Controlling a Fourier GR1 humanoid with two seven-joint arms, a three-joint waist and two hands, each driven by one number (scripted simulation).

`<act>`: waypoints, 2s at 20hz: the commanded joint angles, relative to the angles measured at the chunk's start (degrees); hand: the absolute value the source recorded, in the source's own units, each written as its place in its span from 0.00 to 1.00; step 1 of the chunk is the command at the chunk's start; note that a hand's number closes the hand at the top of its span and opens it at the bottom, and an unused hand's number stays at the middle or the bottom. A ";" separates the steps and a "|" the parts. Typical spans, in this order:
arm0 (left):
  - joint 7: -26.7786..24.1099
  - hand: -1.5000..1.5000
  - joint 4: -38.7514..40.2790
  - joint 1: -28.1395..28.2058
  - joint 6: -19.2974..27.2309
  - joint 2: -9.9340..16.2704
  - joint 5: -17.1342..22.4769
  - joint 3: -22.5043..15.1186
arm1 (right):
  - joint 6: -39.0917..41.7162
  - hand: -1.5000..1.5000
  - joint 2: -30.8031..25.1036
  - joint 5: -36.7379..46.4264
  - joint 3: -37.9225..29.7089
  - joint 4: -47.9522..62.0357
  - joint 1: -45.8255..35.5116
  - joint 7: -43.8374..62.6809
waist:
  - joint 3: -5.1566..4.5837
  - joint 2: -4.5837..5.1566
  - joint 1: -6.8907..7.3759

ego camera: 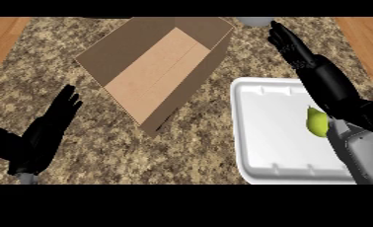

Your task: Pick the pear from the tray and place it in the cardboard box

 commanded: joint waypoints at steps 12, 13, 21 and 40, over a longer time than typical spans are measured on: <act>-2.69 0.50 -2.86 -9.68 -1.41 0.43 -10.59 -8.21 | -14.93 0.00 -17.99 25.61 4.78 17.64 17.56 25.67 | 1.17 0.11 -2.51; -2.77 0.50 -1.48 -10.57 -1.74 0.60 -11.40 -8.55 | -14.98 0.00 -18.73 28.39 7.11 15.47 18.35 26.72 | 1.17 -0.01 -2.44; -4.57 0.50 4.13 -14.24 -2.01 -4.21 -14.26 -11.10 | 1.88 0.00 -31.46 25.32 2.88 -2.06 12.43 46.48 | 1.35 -0.17 0.33; -2.08 0.50 7.70 -19.04 -3.78 -9.83 -18.70 -10.55 | 16.75 0.00 -18.28 10.51 0.25 11.07 -2.07 62.95 | 1.54 0.09 1.61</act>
